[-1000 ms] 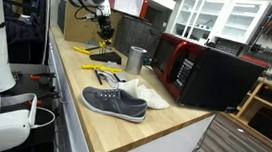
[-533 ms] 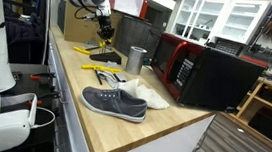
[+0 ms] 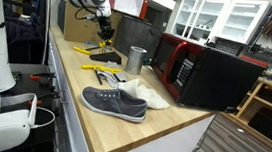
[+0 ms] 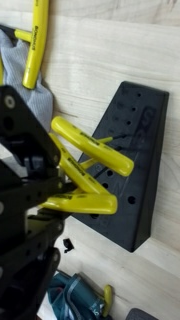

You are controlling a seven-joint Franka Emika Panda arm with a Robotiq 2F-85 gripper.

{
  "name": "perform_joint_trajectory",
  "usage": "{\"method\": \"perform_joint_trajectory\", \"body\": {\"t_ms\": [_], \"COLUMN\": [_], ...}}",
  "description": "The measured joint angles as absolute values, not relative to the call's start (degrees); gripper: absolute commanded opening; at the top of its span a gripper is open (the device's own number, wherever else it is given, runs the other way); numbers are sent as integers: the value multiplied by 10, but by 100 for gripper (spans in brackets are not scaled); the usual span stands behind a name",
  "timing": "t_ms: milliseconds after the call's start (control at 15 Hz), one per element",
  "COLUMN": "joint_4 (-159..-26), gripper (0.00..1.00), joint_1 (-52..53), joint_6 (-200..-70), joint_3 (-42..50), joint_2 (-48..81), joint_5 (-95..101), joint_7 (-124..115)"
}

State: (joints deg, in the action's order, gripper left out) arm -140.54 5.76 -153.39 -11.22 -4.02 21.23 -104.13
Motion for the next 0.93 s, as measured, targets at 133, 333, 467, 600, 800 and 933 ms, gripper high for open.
{"method": "perform_joint_trajectory", "body": {"t_ms": [133,333,467,600,800,933], "joint_4": [-1405,-1405,-1405,-1405,-1405,-1404], "gripper": [4,4,4,4,4,4], "joint_1": [58,58,58,58,58,58], "joint_6": [-1535,-1535,-1535,-1535,-1535,-1535], "joint_3": [-112,-112,-111,-111,-111,-110], "joint_2": [-39,-38,-38,-36,-36,-36], "joint_5": [217,217,215,209,195,187], "joint_7": [-1041,-1041,-1041,-1041,-1039,-1039]}}
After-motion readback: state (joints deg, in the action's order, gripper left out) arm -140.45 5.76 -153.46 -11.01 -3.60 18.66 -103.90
